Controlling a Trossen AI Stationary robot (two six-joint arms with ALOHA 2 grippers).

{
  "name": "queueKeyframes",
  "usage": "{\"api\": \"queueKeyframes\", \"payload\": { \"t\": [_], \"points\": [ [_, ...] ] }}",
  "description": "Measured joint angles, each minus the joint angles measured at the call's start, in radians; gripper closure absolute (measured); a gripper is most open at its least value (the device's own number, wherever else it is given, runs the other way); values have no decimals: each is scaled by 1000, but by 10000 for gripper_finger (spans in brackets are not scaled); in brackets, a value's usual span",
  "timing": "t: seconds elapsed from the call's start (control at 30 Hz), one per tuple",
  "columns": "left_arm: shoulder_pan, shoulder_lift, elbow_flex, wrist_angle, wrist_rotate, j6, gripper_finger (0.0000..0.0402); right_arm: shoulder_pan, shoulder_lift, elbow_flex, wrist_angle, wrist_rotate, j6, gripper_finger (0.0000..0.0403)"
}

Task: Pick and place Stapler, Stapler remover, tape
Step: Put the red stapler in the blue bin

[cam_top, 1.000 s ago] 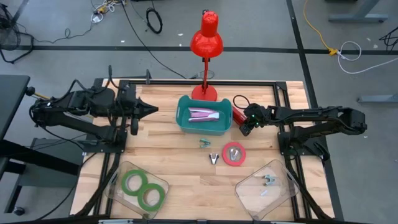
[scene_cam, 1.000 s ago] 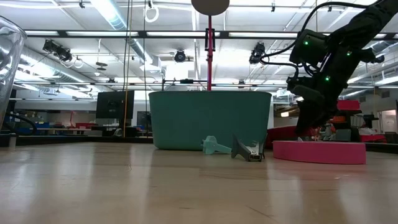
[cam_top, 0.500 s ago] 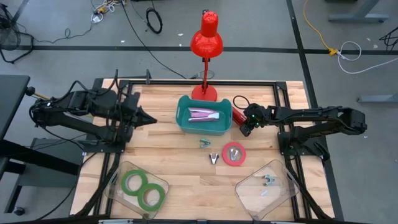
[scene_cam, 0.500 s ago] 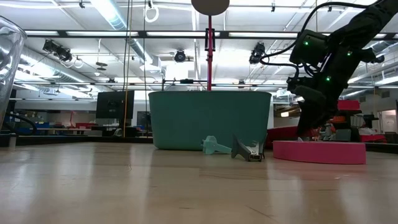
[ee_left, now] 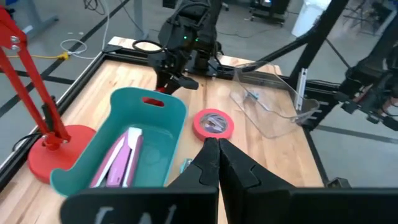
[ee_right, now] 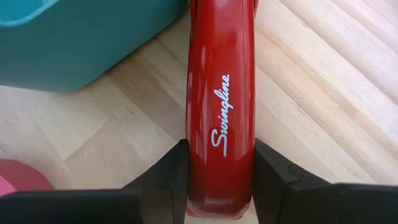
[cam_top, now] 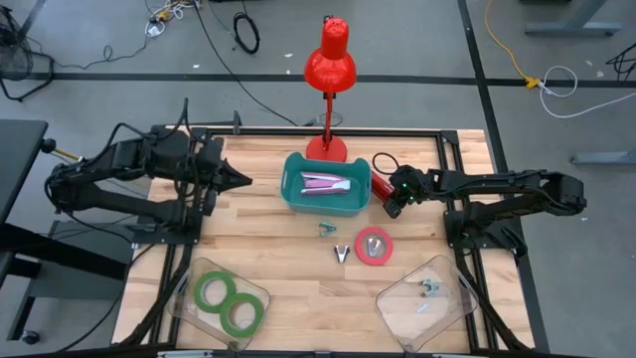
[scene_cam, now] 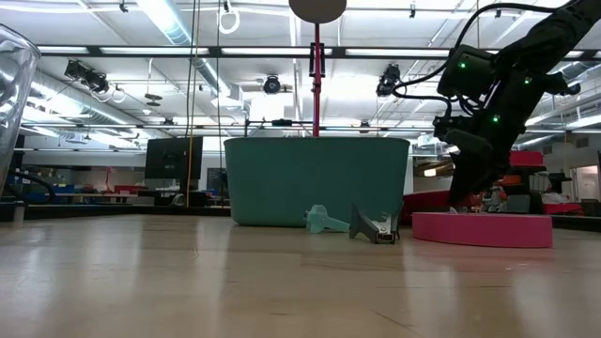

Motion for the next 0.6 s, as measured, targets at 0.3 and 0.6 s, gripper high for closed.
{"api": "queueKeyframes", "payload": {
  "t": [0.3,0.6],
  "points": [
    [60,0,0,1,29,1,400,1,-21,2,2,15,-23,281],
    [60,0,0,1,30,0,398,1,-44,122,-149,61,-119,282]
  ]
}}
